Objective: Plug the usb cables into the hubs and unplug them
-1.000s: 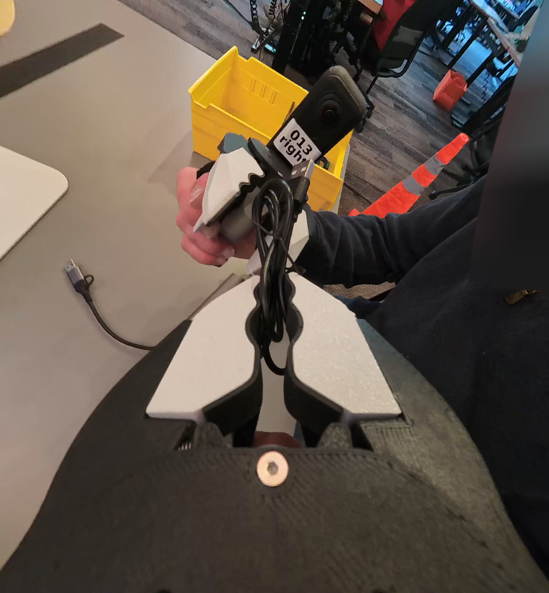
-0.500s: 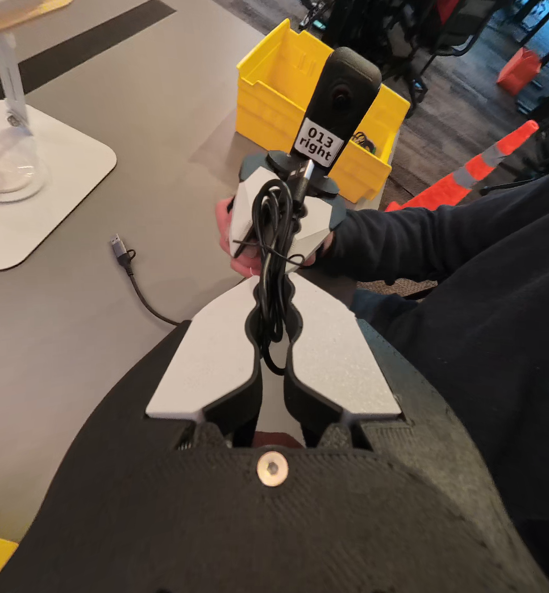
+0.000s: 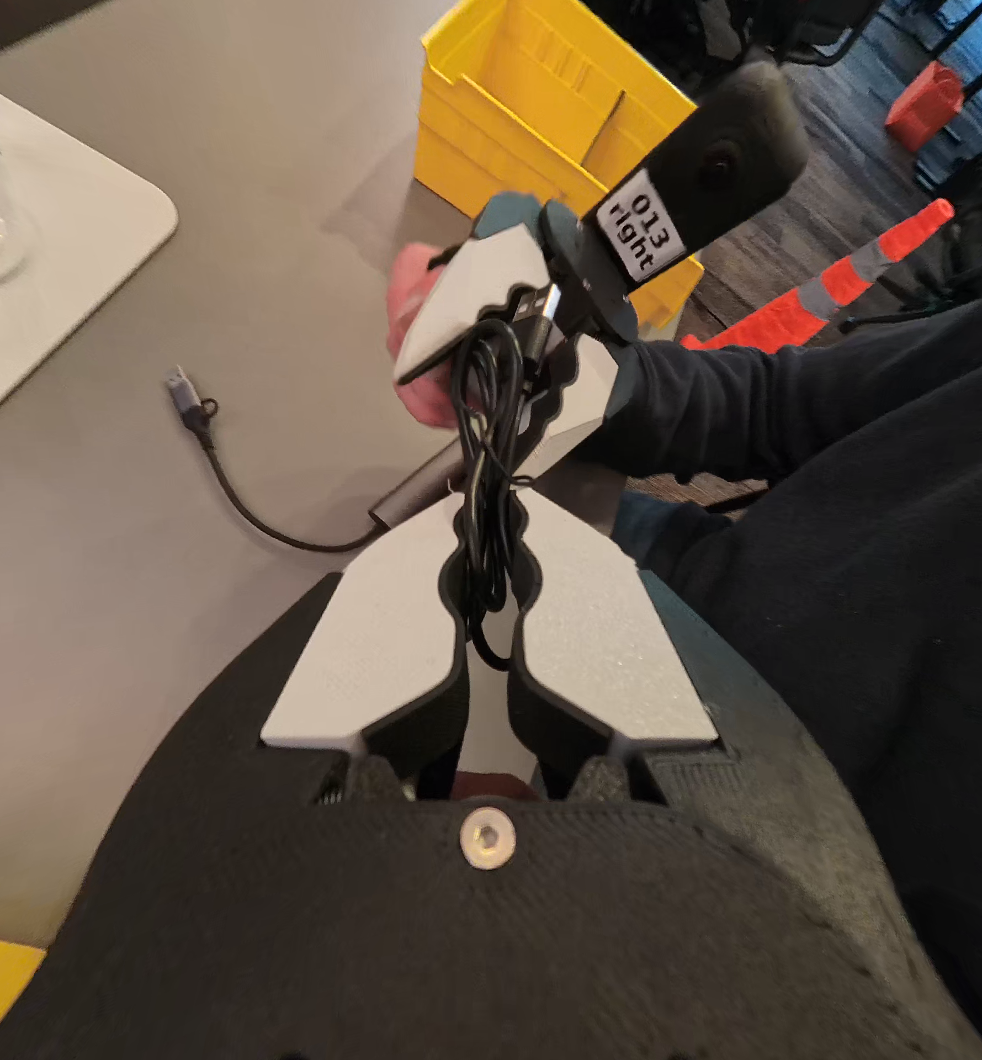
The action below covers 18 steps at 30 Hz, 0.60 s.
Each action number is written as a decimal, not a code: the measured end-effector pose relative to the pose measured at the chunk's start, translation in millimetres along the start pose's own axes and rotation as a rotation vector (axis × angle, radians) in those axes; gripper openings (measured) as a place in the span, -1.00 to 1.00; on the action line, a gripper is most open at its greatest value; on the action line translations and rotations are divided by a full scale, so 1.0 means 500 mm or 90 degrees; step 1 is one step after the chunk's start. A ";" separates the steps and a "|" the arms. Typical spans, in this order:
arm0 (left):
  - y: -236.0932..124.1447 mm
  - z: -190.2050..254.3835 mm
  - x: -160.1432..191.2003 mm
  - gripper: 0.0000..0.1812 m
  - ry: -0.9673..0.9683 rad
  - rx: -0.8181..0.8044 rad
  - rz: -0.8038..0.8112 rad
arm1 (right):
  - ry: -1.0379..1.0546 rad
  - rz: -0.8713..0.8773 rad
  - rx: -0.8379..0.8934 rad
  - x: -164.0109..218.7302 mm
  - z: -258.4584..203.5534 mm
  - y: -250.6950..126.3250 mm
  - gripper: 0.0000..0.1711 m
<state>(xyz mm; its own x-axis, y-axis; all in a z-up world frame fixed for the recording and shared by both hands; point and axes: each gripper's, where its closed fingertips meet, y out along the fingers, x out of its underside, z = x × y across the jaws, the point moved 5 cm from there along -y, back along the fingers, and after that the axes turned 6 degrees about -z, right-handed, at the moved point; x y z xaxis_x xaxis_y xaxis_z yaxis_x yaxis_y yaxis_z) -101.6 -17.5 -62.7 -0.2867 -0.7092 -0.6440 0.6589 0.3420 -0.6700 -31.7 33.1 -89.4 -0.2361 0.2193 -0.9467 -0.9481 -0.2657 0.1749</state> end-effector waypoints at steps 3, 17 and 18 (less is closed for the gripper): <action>0.006 0.001 0.006 -0.90 -0.009 0.026 -0.024 | -0.063 -0.016 -0.018 -0.001 -0.005 -0.003 -0.55; 0.027 0.000 0.028 -0.90 -0.019 0.062 -0.096 | -0.120 -0.049 -0.085 0.012 -0.025 -0.006 -0.63; 0.027 0.004 0.027 -0.90 -0.015 0.068 -0.095 | -0.097 -0.037 -0.101 0.012 -0.026 -0.007 -0.63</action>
<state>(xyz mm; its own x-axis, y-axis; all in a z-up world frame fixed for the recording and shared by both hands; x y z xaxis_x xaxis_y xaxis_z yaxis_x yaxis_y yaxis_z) -95.1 -23.6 -79.6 -0.3714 -0.7619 -0.5307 0.6810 0.1650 -0.7134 -27.1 23.3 -99.1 -0.2228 0.3745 -0.9001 -0.9185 -0.3901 0.0650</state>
